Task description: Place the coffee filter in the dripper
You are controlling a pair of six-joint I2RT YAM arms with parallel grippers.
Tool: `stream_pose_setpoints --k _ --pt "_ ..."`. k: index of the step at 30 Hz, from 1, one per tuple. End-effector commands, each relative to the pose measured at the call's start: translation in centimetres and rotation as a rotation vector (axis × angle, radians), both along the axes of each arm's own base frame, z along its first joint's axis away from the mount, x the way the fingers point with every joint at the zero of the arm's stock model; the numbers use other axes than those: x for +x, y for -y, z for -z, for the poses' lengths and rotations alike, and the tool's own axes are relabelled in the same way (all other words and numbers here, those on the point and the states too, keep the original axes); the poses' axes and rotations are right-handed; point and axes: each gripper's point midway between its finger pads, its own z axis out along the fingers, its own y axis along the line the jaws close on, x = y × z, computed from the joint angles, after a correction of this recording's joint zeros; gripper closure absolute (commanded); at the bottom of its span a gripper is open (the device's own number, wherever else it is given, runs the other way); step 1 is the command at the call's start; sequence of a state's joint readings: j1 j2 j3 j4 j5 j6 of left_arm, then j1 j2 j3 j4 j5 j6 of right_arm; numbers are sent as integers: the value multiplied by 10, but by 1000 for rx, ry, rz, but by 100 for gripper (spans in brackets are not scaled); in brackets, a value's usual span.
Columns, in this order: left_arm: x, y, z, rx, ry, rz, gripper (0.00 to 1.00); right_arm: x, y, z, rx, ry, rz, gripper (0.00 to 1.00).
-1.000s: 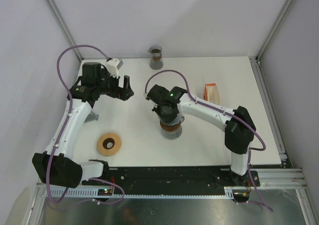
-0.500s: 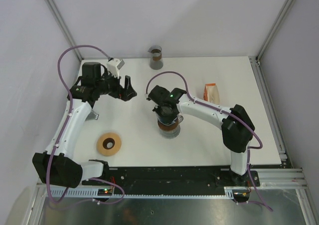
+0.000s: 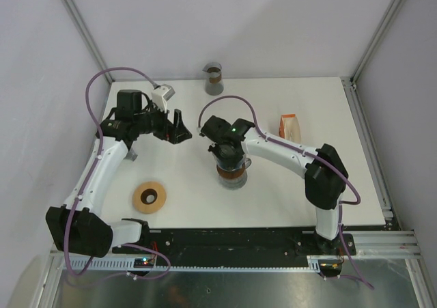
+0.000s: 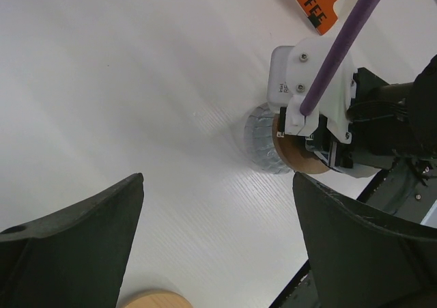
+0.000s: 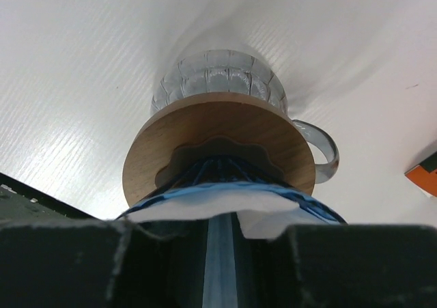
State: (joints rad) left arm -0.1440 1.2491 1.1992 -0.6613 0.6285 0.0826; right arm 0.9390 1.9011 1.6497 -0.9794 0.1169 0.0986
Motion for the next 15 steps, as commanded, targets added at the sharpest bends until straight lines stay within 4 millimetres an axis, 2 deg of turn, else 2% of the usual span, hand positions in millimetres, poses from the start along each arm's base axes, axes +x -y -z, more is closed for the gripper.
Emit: stream_pose_setpoints --k 1,15 --pt "-4 6 -15 -30 40 24 6 3 -4 -38 51 67 -6 76" --pt "-2 6 -16 -21 50 24 6 4 0 -74 83 130 0 69"
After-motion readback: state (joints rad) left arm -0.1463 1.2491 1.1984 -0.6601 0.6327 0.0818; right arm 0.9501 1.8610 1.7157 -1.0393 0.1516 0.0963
